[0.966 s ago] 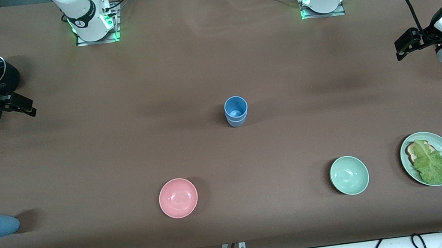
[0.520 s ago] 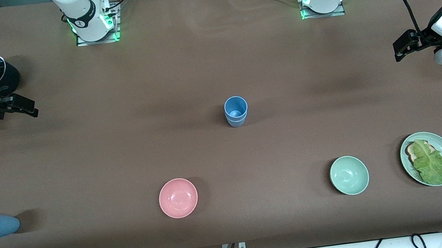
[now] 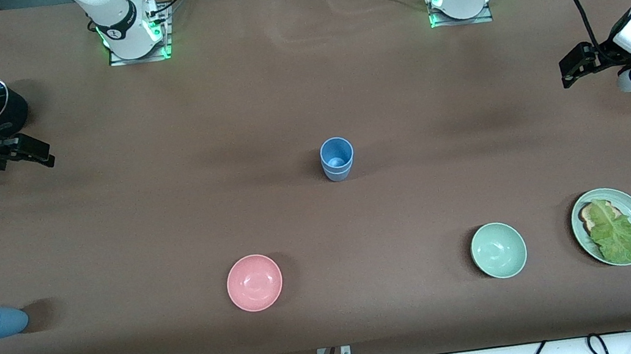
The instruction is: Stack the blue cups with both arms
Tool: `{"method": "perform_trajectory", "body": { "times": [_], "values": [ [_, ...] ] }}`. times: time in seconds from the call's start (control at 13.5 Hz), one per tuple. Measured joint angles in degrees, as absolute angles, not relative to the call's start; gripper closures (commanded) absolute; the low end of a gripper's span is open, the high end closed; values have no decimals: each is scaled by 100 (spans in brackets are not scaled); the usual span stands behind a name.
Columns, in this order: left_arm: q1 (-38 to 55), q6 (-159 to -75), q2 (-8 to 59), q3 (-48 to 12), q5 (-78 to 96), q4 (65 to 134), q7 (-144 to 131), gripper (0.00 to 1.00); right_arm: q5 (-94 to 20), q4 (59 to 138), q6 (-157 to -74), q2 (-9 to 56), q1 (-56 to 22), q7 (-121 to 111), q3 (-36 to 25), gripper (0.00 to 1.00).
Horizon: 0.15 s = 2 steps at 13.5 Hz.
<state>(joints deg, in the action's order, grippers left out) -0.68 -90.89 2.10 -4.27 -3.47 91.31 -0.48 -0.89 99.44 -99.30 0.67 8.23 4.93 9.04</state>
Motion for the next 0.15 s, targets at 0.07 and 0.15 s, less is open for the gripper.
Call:
{"method": "perform_trajectory", "body": {
  "times": [0.07, 0.15],
  "values": [
    [-68, -9089, 214, -427, -348, 9131, -48, 0, -90, 9944, -9928, 68, 823, 493, 904, 0],
    [-68, -9089, 215, -433, -348, 9131, -48, 0, -90, 9944, -9923, 69, 823, 494, 905, 0]
  ]
}}
